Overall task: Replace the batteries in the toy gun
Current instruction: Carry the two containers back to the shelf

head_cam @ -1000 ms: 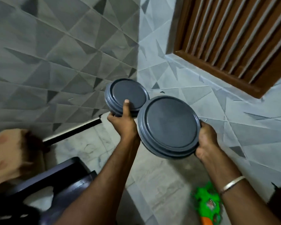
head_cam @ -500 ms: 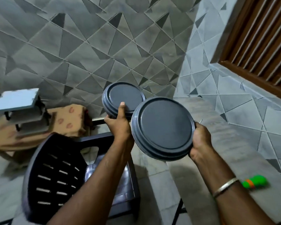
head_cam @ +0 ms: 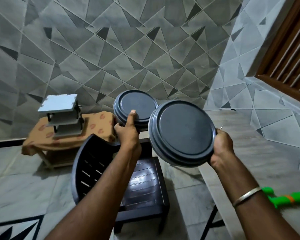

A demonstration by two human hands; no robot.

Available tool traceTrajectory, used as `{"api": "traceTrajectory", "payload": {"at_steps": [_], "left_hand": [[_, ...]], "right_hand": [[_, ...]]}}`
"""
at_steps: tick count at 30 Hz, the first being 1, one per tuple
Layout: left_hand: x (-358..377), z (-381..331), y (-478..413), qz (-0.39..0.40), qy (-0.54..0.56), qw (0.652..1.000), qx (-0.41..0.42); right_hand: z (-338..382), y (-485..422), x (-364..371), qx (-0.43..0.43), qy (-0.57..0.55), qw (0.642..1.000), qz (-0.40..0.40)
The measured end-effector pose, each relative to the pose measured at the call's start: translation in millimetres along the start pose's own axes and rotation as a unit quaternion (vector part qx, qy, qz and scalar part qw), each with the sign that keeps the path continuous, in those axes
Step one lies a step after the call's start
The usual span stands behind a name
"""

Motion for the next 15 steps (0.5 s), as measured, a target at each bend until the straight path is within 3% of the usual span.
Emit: {"api": "traceTrajectory", "payload": {"at_steps": [5,15], "left_hand": [[-62,-29,-29,-0.011,-0.034,0.999,-0.005],[-178,-111,-101,0.042,-0.033,0.999,-0.007]], "right_hand": [[-44,39,39,0.000,-0.001,1.000,-0.008],[-134,129,134,-0.015,-0.021,0.999,-0.026]]}}
Point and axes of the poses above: each hand's wrist, its own y-axis away from the middle knuckle, its own x-axis out of the palm, z = x × y, the point moved 10 cm from there along -y, towards the middle knuckle, and after that the axes turned 14 degrees about -y, right-handed, at the moved point
